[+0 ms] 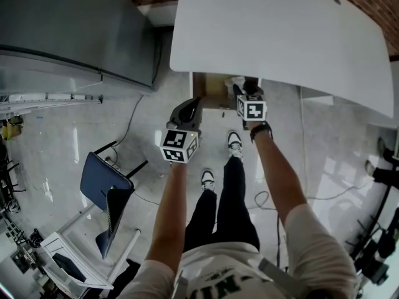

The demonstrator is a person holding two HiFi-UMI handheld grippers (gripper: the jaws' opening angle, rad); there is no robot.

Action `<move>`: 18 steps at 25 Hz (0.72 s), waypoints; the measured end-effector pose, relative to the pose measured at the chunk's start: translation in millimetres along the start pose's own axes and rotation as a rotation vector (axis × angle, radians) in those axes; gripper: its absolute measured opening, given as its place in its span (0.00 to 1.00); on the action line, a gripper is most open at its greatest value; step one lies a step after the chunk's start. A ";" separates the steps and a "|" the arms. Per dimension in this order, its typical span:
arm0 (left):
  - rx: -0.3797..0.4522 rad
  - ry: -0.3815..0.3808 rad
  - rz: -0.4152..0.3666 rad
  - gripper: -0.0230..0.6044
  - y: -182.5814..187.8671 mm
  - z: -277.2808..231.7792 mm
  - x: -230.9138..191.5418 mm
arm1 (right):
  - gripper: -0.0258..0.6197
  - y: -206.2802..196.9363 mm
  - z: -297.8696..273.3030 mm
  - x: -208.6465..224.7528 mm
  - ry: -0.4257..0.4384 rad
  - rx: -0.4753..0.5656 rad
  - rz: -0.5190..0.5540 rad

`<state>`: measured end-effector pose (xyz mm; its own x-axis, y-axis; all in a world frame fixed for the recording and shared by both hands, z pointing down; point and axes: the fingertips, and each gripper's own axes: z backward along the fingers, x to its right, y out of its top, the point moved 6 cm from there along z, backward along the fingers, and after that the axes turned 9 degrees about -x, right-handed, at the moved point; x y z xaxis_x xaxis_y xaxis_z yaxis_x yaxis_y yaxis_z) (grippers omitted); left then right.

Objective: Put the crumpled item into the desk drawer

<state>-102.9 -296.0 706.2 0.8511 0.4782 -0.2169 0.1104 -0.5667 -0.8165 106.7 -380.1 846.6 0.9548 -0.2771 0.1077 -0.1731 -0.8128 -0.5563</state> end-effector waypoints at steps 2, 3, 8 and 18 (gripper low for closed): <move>-0.001 0.004 0.004 0.03 2.3 3.5 0.9 | 0.33 0.8 8.4 1.3 -0.008 0.002 0.002; 0.001 0.005 0.006 0.03 3.9 6.1 1.7 | 0.33 1.7 14.4 0.6 -0.006 0.008 0.001; 0.012 0.015 0.008 0.03 15.3 24.8 5.4 | 0.33 2.4 57.5 -9.5 -0.008 0.040 -0.007; 0.045 0.037 0.013 0.03 46.6 83.8 28.0 | 0.28 2.9 176.9 -34.3 -0.013 0.174 -0.032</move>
<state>-117.0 -252.8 617.2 0.8708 0.4454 -0.2083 0.0768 -0.5417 -0.8370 116.2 -282.3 695.5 0.9625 -0.2444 0.1176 -0.0989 -0.7200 -0.6869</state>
